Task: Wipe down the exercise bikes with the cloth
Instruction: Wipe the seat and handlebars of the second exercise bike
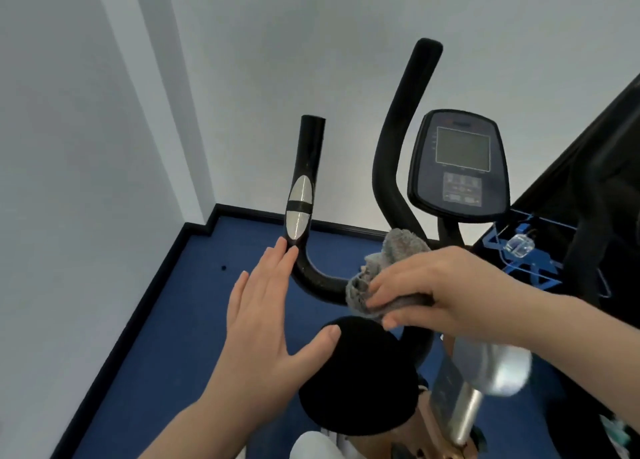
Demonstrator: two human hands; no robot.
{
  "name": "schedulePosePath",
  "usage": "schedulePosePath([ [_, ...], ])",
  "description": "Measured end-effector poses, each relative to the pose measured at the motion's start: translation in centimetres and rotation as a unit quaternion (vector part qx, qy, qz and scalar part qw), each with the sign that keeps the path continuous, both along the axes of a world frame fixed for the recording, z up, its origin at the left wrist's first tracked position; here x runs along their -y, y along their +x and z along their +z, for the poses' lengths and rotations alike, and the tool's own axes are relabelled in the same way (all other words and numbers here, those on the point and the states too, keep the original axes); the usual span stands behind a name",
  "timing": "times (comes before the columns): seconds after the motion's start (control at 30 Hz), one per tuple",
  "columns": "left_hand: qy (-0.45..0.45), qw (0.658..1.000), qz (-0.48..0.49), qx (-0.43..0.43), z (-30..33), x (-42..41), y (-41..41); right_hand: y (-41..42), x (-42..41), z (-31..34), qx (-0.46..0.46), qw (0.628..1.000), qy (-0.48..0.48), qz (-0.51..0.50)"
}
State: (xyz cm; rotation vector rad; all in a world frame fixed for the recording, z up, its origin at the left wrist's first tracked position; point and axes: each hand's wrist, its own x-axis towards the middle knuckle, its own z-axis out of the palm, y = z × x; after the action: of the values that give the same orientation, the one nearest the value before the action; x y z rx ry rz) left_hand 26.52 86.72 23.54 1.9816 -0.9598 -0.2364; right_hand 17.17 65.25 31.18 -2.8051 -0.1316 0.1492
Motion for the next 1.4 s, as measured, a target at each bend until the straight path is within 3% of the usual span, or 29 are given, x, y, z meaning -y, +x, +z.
schedulePosePath([
  [0.2,-0.018,0.998,0.065,-0.021,-0.3,-0.4,-1.2,3.6,-1.6,-1.6,0.058,0.995,0.079,0.000],
  [0.37,-0.005,0.997,0.083,0.000,0.0,-0.6,-1.5,1.6,0.4,-0.5,-0.010,1.000,0.012,0.025],
  [0.6,-0.001,0.994,0.099,-0.039,-0.7,-0.3,-1.7,5.8,-3.8,-2.7,0.115,0.982,0.144,-0.043],
  [0.8,0.017,0.995,0.096,-0.035,-0.6,-0.6,-1.8,3.4,-2.3,-2.5,0.083,0.990,0.074,-0.082],
  [0.93,0.007,0.993,0.100,-0.065,-0.9,-0.5,-1.9,6.9,-4.3,-3.4,0.163,0.952,0.193,-0.175],
  [1.03,-0.008,0.992,0.100,-0.078,-1.0,-0.3,-1.9,7.7,-5.4,-4.4,0.207,0.927,0.225,-0.218],
  [1.1,-0.024,0.990,0.100,-0.097,-1.2,-0.2,-2.0,6.6,-4.9,-4.0,0.158,0.933,0.233,-0.224],
  [1.2,-0.029,0.990,0.092,-0.105,-1.2,-0.3,-2.0,5.4,-3.1,-2.2,0.035,0.981,0.110,-0.157],
  [1.27,-0.031,0.990,0.091,-0.101,-1.3,-0.4,-1.9,5.8,-2.9,-1.7,0.019,0.986,0.079,-0.144],
  [1.33,-0.037,0.990,0.093,-0.101,-1.4,-0.3,-2.0,6.7,-3.7,-2.5,0.066,0.966,0.149,-0.199],
  [1.4,-0.050,0.988,0.094,-0.111,-1.4,-0.2,-2.1,7.4,-4.4,-3.8,0.108,0.922,0.257,-0.268],
])
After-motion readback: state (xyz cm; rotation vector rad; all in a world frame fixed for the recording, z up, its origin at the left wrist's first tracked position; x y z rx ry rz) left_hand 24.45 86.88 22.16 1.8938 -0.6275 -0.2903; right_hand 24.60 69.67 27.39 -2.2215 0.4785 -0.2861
